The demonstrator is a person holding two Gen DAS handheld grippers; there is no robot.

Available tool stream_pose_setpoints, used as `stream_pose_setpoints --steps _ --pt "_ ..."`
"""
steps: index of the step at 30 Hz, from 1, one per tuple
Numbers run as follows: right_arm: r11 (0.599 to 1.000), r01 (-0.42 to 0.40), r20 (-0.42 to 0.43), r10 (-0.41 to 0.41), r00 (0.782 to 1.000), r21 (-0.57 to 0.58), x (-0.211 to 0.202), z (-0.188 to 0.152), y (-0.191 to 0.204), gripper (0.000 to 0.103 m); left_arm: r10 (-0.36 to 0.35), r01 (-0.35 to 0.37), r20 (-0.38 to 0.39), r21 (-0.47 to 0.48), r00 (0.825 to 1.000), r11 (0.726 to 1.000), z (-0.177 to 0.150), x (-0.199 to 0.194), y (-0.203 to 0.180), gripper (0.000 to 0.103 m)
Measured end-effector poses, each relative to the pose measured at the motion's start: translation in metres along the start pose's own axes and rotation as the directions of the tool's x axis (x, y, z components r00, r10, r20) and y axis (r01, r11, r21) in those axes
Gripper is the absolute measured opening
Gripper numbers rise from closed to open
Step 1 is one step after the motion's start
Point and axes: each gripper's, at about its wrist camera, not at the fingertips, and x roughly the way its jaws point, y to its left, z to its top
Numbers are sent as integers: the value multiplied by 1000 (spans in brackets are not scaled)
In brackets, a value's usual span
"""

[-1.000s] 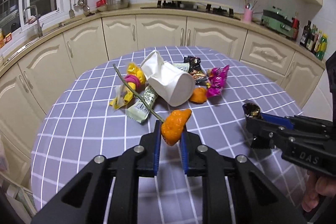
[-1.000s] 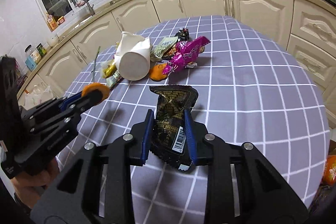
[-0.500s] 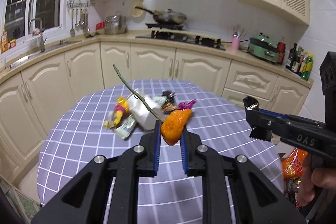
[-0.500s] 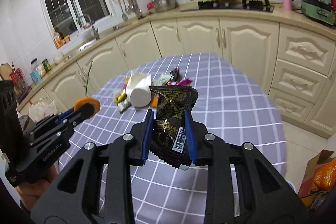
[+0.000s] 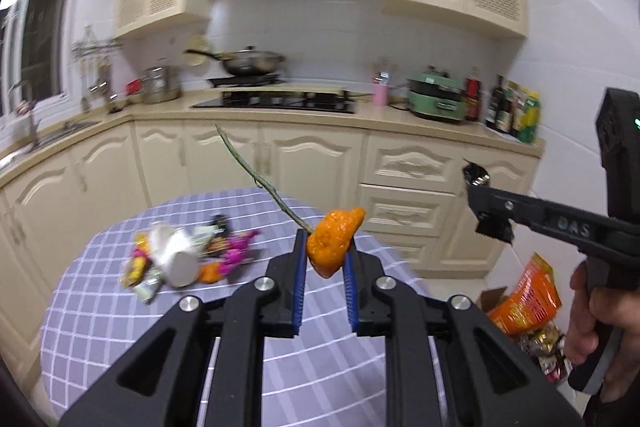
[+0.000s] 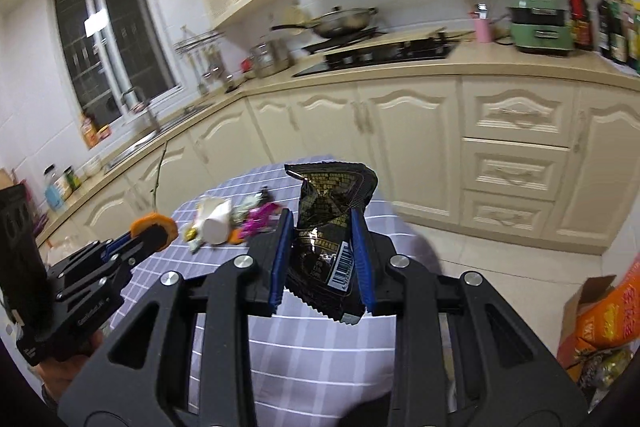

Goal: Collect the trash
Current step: 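Carry the wrapper and peel to the blue bin and open both tools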

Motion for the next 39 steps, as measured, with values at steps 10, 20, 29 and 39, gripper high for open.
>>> stream_pose_setpoints --steps 10,20,29,39 --pt "953 231 -90 -217 972 196 -33 -48 -140 29 -197 208 -113 93 974 974 -21 48 -108 16" --pt "847 373 -255 -292 922 380 -40 -124 -249 29 -337 410 -356 154 872 899 -90 126 -211 16" --pt "787 410 -366 -253 896 461 -13 -174 -302 29 -328 497 -560 179 761 849 -163 193 -265 16" --pt "741 421 -435 -194 879 522 16 -205 -334 35 -304 540 -710 127 635 832 -220 258 -289 21"
